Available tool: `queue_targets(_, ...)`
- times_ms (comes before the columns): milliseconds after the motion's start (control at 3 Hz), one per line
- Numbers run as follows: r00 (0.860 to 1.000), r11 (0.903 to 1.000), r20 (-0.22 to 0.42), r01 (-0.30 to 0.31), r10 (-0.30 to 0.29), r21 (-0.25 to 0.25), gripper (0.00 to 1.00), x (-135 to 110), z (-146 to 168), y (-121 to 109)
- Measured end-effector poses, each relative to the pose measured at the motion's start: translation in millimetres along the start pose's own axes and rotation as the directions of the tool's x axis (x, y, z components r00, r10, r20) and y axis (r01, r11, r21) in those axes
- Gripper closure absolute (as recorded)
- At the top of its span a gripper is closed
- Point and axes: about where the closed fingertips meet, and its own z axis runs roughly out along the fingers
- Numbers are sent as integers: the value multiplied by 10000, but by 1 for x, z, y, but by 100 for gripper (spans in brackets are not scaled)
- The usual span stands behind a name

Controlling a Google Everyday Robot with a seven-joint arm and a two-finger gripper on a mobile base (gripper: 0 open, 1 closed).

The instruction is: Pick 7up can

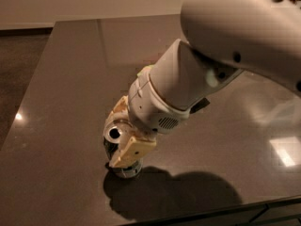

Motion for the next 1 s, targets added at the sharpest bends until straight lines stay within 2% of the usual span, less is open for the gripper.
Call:
queue_targets(333,9999,9996,109,65,-68,262,98,-9,-23,-10)
queue_targets(667,9988,9970,357,323,-349,705,100,-26,-66,-26)
queue_targets(1000,9986,9966,358,354,-382,744,100,-27,-69,-26)
